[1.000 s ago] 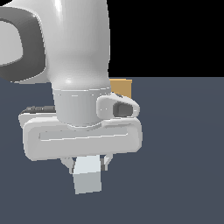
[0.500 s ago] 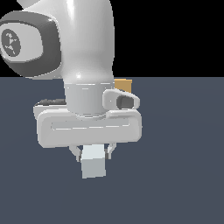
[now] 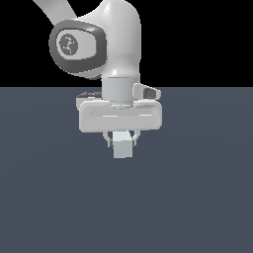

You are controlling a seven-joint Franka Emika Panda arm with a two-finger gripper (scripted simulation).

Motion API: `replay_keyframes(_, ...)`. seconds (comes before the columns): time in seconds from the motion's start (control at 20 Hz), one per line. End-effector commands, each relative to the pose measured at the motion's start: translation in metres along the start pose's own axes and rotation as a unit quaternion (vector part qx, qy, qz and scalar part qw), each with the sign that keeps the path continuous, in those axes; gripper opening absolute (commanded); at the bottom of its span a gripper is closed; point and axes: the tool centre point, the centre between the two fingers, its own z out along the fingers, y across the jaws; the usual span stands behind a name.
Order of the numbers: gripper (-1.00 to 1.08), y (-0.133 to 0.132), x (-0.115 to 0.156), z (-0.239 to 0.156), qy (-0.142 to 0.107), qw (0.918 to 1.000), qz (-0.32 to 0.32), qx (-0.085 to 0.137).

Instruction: Insert the peg into the horizontal hole in a box.

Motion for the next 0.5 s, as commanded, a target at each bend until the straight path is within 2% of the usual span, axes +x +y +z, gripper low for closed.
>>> replay_keyframes(0.0, -1.0, 0.013, 0.029, -0.01, 0.0, 1.0, 0.0, -0.002)
replay_keyframes(0.2, -1.0, 0.032, 0.069, -0.021, 0.0, 1.0, -0.001, -0.002)
replay_keyframes(0.45, -1.0, 0.049, 0.104, -0.03, 0.0, 1.0, -0.001, -0.002)
